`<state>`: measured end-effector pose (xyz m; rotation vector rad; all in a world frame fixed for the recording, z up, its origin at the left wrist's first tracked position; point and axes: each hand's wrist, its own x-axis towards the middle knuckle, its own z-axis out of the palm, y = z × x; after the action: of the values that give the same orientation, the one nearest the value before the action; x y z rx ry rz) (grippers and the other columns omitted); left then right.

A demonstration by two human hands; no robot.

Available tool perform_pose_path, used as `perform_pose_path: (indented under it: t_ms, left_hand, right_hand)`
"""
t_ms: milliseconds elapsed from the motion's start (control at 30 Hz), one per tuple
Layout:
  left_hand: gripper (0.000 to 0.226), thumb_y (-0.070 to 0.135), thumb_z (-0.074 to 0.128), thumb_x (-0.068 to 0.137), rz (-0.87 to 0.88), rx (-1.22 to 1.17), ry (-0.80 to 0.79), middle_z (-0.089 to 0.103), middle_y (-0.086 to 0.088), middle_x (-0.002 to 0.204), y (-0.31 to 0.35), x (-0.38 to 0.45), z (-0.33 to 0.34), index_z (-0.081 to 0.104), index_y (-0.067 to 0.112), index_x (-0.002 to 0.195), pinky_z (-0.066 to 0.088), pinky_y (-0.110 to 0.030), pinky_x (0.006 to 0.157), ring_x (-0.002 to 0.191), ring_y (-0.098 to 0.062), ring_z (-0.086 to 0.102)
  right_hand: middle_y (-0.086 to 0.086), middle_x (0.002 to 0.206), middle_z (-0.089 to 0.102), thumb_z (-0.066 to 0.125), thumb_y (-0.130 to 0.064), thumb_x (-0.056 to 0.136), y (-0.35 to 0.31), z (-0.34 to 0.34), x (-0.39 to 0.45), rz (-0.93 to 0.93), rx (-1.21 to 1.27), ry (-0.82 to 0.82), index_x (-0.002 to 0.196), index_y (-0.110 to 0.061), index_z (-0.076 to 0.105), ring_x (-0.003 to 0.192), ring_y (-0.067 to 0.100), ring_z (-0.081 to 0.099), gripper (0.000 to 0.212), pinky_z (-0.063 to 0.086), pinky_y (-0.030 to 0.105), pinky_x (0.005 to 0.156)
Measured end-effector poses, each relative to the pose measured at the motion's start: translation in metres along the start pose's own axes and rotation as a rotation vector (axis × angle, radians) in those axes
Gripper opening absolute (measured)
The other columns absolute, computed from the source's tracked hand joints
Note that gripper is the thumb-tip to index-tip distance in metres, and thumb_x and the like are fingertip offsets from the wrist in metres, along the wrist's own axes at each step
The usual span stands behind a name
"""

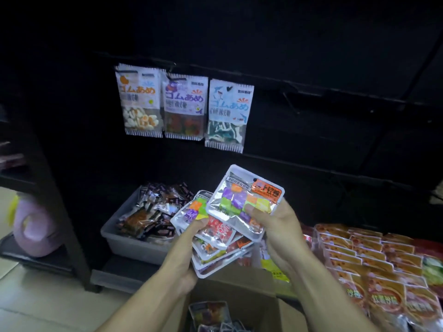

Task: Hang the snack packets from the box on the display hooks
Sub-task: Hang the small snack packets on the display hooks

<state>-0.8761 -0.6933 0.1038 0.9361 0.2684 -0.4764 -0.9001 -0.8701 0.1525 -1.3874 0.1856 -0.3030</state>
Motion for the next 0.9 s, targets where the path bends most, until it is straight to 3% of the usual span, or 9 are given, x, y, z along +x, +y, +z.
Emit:
perform_pose_path:
  t_ms: [133, 200, 300, 467, 633, 800, 900]
  left_hand:
    - [0.054, 0.032, 0.081, 0.069, 0.094, -0.018, 0.015, 0.078, -0.023, 0.115, 0.044, -0.021, -0.003, 0.075, 0.01, 0.118, 0.06, -0.054, 0.09, 0.09, -0.039, 0.077]
    - [0.053, 0.031, 0.08, 0.07, 0.141, -0.031, 0.018, 0.079, -0.022, 0.114, 0.071, -0.034, -0.001, 0.076, 0.01, 0.118, 0.063, -0.051, 0.082, 0.087, -0.038, 0.077]
    - [0.043, 0.029, 0.076, 0.08, 0.195, -0.043, 0.019, 0.08, -0.022, 0.107, 0.112, -0.052, 0.004, 0.076, 0.008, 0.118, 0.066, -0.044, 0.061, 0.075, -0.035, 0.079]
    - [0.045, 0.031, 0.075, 0.09, 0.253, -0.093, 0.069, 0.08, -0.024, 0.109, 0.168, -0.072, 0.009, 0.073, 0.005, 0.126, 0.066, -0.046, 0.062, 0.08, -0.038, 0.08]
    - [0.029, 0.026, 0.071, 0.096, 0.327, -0.128, 0.046, 0.08, -0.023, 0.085, 0.211, -0.095, 0.016, 0.072, 0.003, 0.114, 0.06, -0.042, 0.043, 0.058, -0.036, 0.077]
    - [0.027, 0.024, 0.072, 0.096, 0.389, -0.137, 0.062, 0.081, -0.022, 0.086, 0.247, -0.105, 0.02, 0.073, 0.004, 0.113, 0.059, -0.04, 0.042, 0.056, -0.033, 0.077]
    - [0.024, 0.025, 0.072, 0.096, 0.407, -0.159, 0.077, 0.081, -0.021, 0.088, 0.266, -0.108, 0.022, 0.073, 0.005, 0.109, 0.062, -0.041, 0.045, 0.059, -0.033, 0.078]
  right_hand:
    - [-0.001, 0.105, 0.082, 0.082, -0.002, 0.087, -0.043, 0.039, 0.012, -0.163, -0.224, -0.149, 0.114, -0.02, 0.071, 0.099, 0.015, 0.078, 0.033, 0.061, 0.029, 0.082]
    - [-0.005, 0.103, 0.082, 0.084, -0.003, 0.085, -0.068, 0.064, 0.019, -0.206, -0.248, -0.183, 0.112, -0.02, 0.073, 0.095, 0.01, 0.078, 0.034, 0.061, 0.023, 0.078]
    - [-0.004, 0.103, 0.082, 0.084, -0.004, 0.085, -0.104, 0.104, 0.031, -0.244, -0.243, -0.234, 0.112, -0.018, 0.073, 0.097, 0.012, 0.078, 0.033, 0.062, 0.033, 0.088]
    - [-0.001, 0.105, 0.081, 0.084, -0.008, 0.087, -0.162, 0.174, 0.051, -0.308, -0.248, -0.329, 0.109, -0.021, 0.072, 0.099, 0.019, 0.079, 0.028, 0.062, 0.046, 0.094]
    - [0.002, 0.101, 0.081, 0.08, -0.012, 0.091, -0.212, 0.234, 0.08, -0.358, -0.189, -0.271, 0.103, -0.018, 0.074, 0.097, 0.02, 0.078, 0.015, 0.062, 0.046, 0.094]
    - [0.002, 0.097, 0.082, 0.076, -0.016, 0.096, -0.252, 0.284, 0.118, -0.351, -0.137, -0.204, 0.103, -0.018, 0.072, 0.09, 0.018, 0.08, 0.008, 0.064, 0.04, 0.088]
    - [0.001, 0.097, 0.08, 0.075, -0.015, 0.097, -0.271, 0.313, 0.142, -0.381, -0.116, -0.152, 0.109, -0.014, 0.072, 0.085, 0.015, 0.078, 0.012, 0.06, 0.029, 0.073]
